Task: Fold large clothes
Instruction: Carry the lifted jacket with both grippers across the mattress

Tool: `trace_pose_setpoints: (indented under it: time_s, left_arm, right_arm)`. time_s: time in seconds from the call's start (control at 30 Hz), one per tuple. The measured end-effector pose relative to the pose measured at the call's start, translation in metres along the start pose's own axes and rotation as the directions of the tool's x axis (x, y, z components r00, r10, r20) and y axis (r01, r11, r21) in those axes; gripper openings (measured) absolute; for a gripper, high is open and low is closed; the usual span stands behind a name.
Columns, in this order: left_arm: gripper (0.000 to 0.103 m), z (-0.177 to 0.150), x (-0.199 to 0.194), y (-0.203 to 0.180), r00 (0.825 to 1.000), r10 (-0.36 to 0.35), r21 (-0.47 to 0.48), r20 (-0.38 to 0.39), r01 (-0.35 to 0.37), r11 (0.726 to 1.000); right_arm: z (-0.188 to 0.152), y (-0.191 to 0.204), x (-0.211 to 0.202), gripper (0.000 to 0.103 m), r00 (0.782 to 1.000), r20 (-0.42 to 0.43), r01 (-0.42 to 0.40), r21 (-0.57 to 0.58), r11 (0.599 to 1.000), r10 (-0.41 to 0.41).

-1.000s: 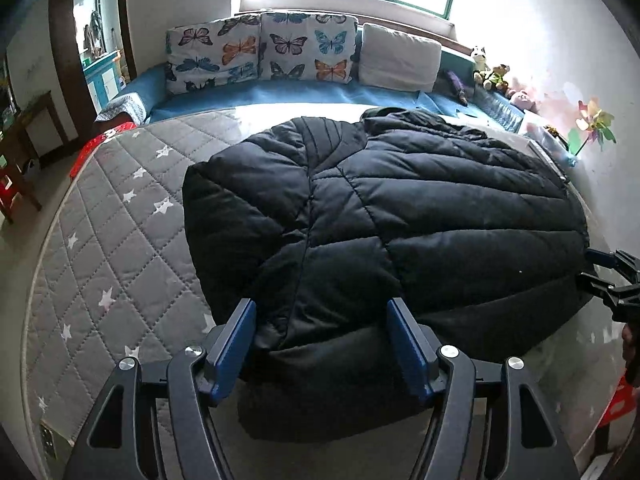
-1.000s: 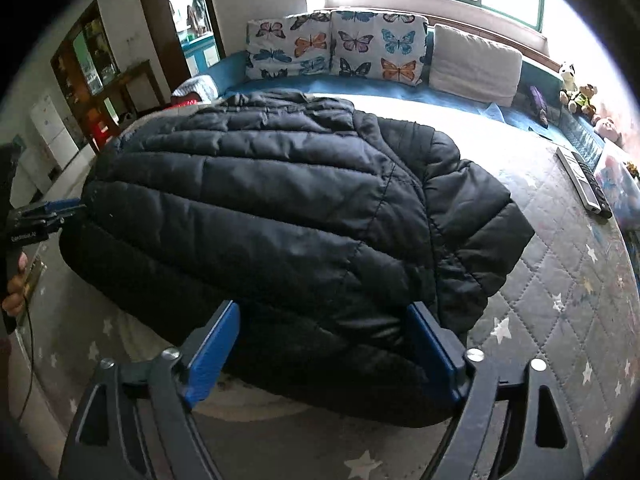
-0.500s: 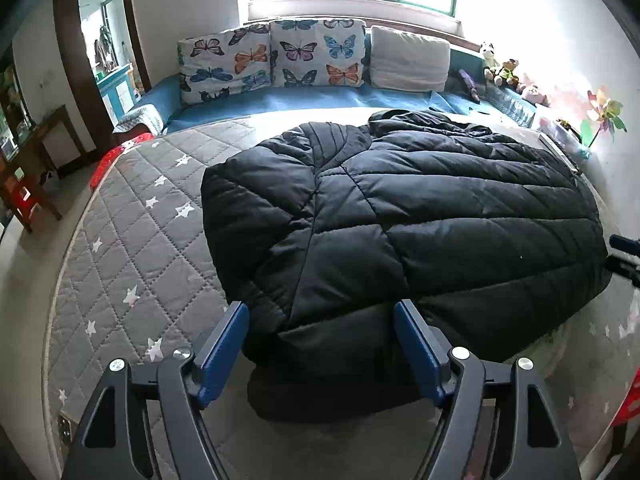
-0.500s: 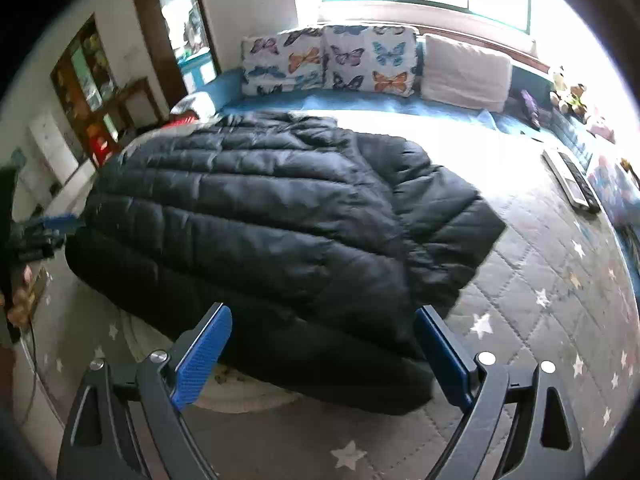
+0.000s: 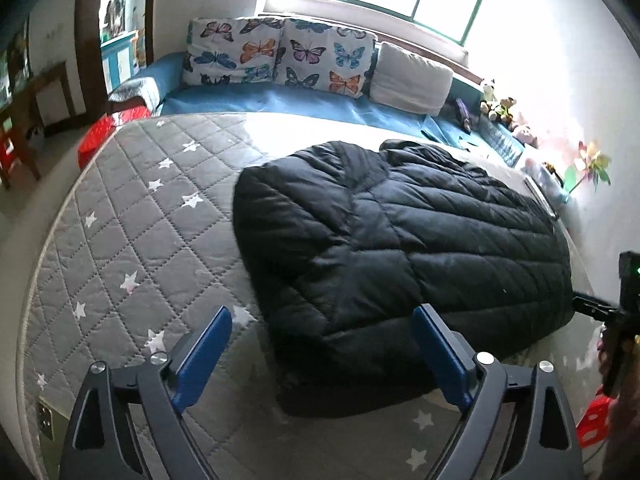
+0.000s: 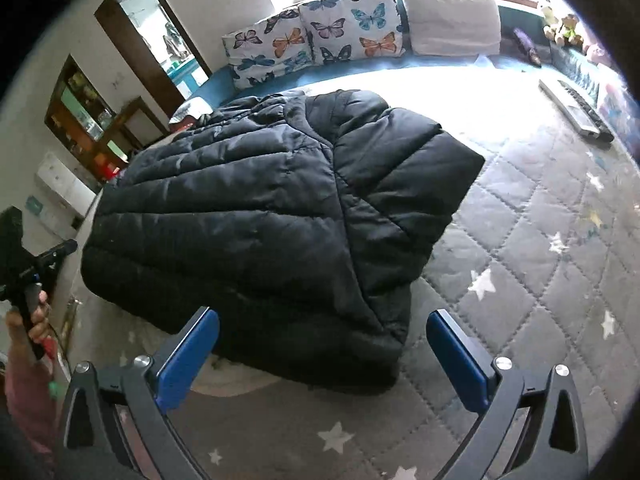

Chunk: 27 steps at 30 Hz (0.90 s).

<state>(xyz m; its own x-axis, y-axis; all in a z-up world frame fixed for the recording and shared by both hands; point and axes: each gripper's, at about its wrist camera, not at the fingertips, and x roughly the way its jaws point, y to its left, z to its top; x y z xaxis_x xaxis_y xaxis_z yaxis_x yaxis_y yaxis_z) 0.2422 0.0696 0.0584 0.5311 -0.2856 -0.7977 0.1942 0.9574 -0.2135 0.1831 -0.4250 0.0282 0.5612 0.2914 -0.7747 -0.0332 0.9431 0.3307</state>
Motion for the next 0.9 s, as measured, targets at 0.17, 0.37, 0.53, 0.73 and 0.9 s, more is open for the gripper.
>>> trace_pose_setpoints:
  time_s: [0.17,0.37,0.53,0.73,0.9]
  left_arm:
    - [0.102,0.008,0.019,0.026,0.997,-0.064,-0.085,-0.036,0.061,0.995]
    - [0.102,0.008,0.05,0.051,0.963,-0.262,-0.231,-0.067,0.241,0.943]
    - [0.103,0.017,0.07,0.051,0.941,-0.328,-0.261,-0.089,0.295,0.919]
    - [0.103,0.032,0.091,0.054,0.928,-0.359,-0.275,-0.102,0.321,0.906]
    - [0.103,0.039,0.111,0.06,0.908,-0.399,-0.322,-0.124,0.344,0.882]
  right_arm:
    - [0.008,-0.016,0.019,0.103,0.998,-0.057,-0.033,0.04,0.999,0.036]
    - [0.015,-0.031,0.038,0.103,0.977,-0.094,-0.181,0.12,0.976,0.193]
    - [0.026,-0.029,0.048,0.103,0.955,-0.113,-0.255,0.148,0.955,0.273]
    - [0.03,-0.029,0.05,0.103,0.951,-0.119,-0.259,0.203,0.944,0.286]
    - [0.017,-0.045,0.04,0.103,0.947,-0.054,-0.288,0.298,0.91,0.318]
